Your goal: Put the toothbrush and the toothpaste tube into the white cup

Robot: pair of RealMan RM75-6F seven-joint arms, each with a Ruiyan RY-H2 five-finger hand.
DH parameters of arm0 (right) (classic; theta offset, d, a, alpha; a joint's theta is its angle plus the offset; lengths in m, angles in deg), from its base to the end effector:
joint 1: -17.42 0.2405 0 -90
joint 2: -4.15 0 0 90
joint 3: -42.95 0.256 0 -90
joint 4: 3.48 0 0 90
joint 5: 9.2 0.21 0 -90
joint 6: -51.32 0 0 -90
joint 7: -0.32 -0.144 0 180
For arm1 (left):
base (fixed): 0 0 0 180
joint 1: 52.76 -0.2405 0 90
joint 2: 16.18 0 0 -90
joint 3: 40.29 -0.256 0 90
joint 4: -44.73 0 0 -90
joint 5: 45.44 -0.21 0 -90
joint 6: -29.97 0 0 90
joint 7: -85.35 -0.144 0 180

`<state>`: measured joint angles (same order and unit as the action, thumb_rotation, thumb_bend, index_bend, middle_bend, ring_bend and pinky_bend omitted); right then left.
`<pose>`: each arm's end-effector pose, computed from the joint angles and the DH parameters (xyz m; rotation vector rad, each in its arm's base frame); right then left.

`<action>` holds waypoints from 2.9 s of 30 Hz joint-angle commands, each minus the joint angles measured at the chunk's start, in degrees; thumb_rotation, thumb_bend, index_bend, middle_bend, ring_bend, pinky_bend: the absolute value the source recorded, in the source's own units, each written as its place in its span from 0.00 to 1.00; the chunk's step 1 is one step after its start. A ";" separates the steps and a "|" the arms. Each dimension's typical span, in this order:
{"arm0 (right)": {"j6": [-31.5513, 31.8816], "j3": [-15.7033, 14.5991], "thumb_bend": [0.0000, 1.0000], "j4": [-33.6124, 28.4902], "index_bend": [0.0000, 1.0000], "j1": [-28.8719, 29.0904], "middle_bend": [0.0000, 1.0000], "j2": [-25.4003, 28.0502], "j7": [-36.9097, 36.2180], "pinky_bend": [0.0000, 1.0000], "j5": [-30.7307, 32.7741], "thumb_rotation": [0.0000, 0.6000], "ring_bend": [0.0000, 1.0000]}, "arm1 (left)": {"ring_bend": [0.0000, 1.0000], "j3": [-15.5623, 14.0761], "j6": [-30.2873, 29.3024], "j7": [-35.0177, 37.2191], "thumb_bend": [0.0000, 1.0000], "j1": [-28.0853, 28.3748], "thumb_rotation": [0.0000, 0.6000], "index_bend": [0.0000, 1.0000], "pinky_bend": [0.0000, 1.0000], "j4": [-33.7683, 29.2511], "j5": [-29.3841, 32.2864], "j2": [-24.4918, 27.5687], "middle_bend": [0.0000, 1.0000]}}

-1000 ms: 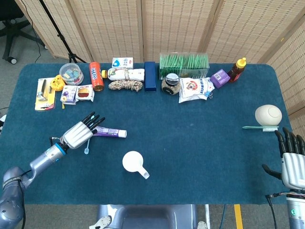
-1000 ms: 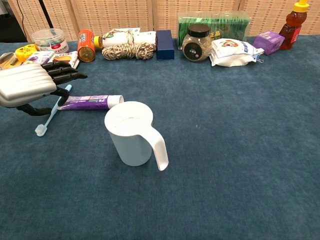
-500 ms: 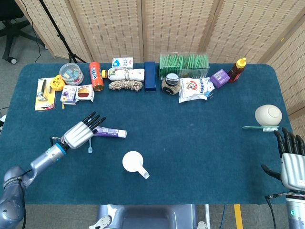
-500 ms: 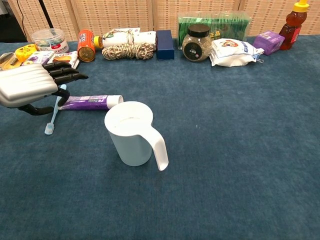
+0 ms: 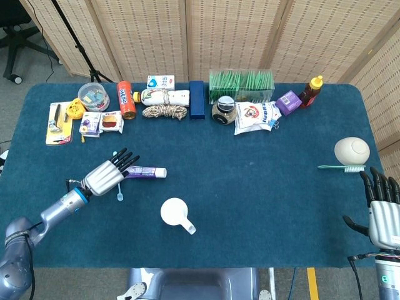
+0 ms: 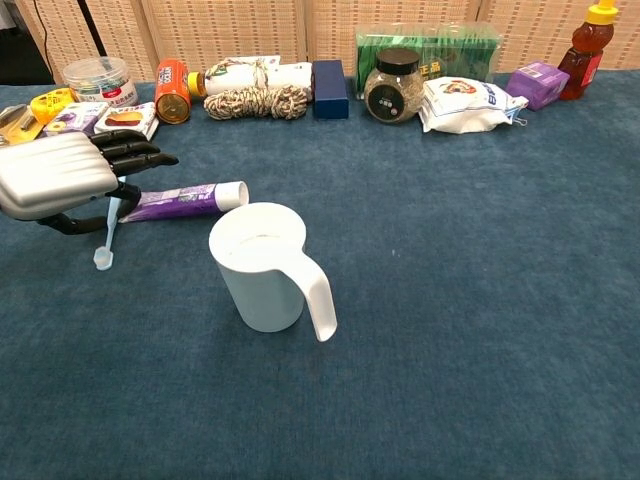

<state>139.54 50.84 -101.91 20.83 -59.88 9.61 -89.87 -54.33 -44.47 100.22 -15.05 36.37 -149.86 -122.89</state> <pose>-0.2969 -0.1883 0.1745 1.2420 -0.8221 0.8809 -0.2843 0.3630 0.0010 -2.2194 -0.0450 -0.6700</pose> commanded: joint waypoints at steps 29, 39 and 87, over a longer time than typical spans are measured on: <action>-0.01 -0.12 0.00 -0.17 0.00 0.04 0.00 0.09 -0.21 0.00 -0.30 1.00 0.00 | 0.00 4.72 -9.21 7.17 0.35 -0.29 1.00 0.63 0.00 -5.19 4.93 3.95 0.00; -0.35 -0.21 0.00 -0.11 0.00 0.20 0.00 -0.02 0.06 0.00 -0.25 1.00 0.00 | 0.00 9.18 -9.20 23.24 0.35 0.29 1.00 0.63 0.00 -23.58 9.29 11.04 0.00; -1.06 -0.29 0.00 -0.30 0.00 0.47 0.00 0.24 0.19 0.00 0.25 1.00 0.00 | 0.00 9.34 8.58 43.63 0.35 6.62 1.00 0.63 0.00 -83.06 6.88 30.98 0.00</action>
<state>138.48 50.55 -102.20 21.29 -59.64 9.80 -89.63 -45.65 -37.34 144.56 -9.10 -46.83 -144.05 -90.60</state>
